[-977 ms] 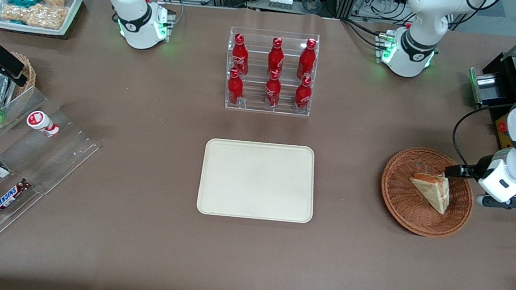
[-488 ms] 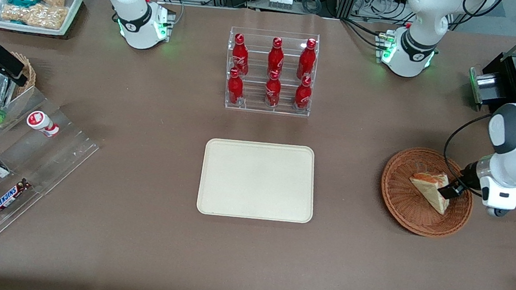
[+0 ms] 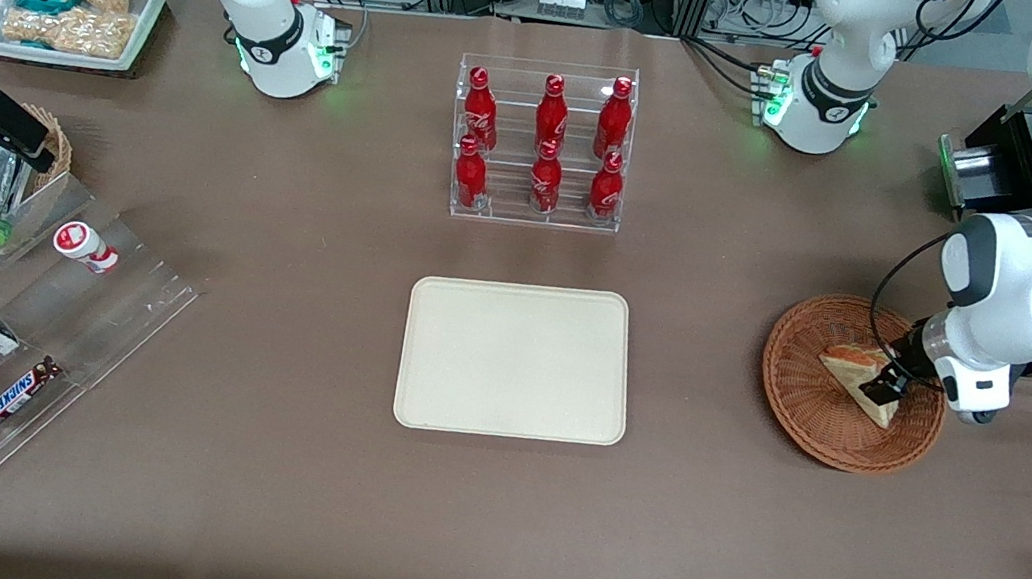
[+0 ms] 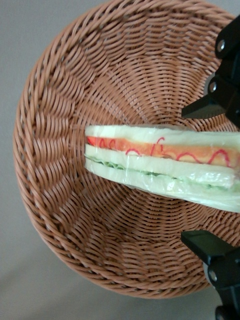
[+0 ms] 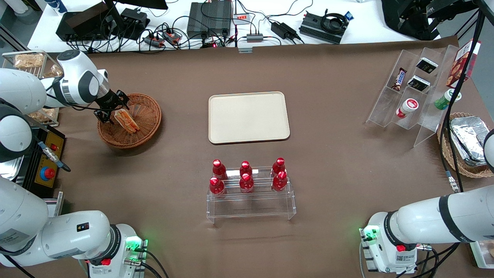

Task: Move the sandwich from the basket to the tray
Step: 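Lower the left gripper and close it on the wrapped sandwich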

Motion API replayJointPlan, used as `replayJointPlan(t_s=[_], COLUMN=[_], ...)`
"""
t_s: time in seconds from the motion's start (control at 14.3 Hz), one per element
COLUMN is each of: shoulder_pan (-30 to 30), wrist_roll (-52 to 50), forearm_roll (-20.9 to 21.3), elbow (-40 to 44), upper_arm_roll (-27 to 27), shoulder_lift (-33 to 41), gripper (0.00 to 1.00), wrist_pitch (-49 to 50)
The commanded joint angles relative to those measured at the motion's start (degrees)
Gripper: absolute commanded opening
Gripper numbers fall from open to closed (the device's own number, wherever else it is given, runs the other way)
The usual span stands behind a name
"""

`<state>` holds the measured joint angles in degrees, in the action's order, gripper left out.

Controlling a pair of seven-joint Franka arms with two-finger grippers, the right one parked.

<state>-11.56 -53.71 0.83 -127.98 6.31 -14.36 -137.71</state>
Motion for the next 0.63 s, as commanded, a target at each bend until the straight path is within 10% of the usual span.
replayJointPlan(t_s=[0.0,0.14,0.56], shoulder_pan=[0.6,1.0,5.2], wrist_roll=[-7.0,-7.7,-7.3], forearm_roll=[0.3,0.3,-0.7], elbow=[0.7,2.2,18.8], upper_arm_roll=[0.5,0.5,0.5], shoulder_lift=[-0.7,-0.3,-1.0], gripper=[0.27,0.08,0.08], wrist_pitch=[-0.8,0.4,21.1])
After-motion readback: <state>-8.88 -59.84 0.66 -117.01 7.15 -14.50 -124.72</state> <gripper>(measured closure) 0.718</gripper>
